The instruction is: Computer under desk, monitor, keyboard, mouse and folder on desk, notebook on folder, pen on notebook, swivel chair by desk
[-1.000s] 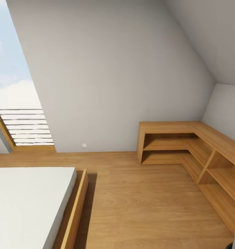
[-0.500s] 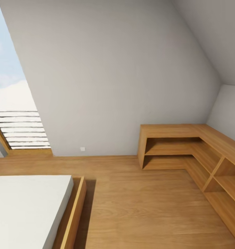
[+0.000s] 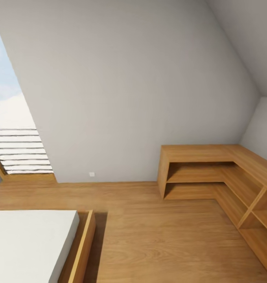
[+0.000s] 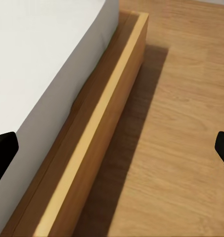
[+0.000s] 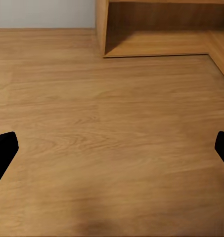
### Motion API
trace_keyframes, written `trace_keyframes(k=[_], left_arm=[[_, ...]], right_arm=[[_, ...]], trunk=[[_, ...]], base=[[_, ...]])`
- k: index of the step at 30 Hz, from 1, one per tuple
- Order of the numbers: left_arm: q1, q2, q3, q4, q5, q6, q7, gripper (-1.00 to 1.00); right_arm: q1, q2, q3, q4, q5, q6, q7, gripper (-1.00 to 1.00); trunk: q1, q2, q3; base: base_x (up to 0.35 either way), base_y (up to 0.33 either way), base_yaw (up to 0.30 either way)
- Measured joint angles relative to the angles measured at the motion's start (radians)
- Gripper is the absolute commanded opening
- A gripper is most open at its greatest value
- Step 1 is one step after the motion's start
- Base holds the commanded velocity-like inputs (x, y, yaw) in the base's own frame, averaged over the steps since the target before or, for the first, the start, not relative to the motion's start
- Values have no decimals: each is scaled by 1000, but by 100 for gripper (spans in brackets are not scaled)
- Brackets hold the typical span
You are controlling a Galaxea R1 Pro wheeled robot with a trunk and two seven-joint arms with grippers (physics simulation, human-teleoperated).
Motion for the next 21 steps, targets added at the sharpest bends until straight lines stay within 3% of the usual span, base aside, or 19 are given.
trace_keyframes(k=[21], left_arm=[[0, 0, 0, 0, 0, 0, 1, 100]], right_arm=[[0, 0, 1, 0, 0, 1, 0, 100]], trunk=[[0, 0, 0]], base=[[326, 0, 0]])
